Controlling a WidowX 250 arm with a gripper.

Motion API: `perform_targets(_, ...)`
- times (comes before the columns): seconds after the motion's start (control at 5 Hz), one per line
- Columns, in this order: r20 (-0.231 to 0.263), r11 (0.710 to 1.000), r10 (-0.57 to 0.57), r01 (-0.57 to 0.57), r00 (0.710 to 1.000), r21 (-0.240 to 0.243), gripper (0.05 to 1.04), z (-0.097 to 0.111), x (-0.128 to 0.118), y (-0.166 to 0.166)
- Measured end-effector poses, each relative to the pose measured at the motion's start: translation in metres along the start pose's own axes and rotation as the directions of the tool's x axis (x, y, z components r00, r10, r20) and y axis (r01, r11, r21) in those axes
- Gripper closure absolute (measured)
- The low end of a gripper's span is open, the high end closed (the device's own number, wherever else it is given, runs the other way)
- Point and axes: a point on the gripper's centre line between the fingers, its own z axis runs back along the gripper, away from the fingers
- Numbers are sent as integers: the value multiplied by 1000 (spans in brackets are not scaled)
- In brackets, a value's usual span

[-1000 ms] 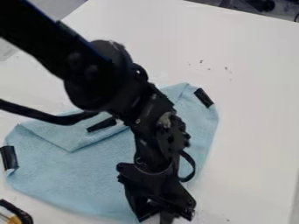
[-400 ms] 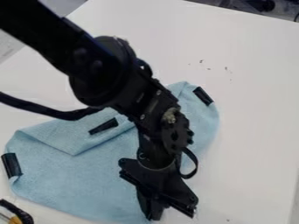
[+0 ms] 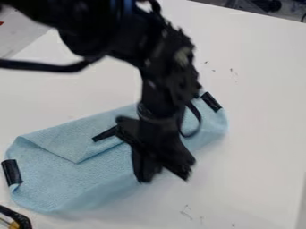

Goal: Fold the cloth from bottom right to top left

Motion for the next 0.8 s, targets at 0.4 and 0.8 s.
perform_targets(0.4,-22,990,-133,132,991,-50,1003,-30,44,78)
perform_targets(0.8,-47,979,-202,199,978,-52,1003,-43,72,117)
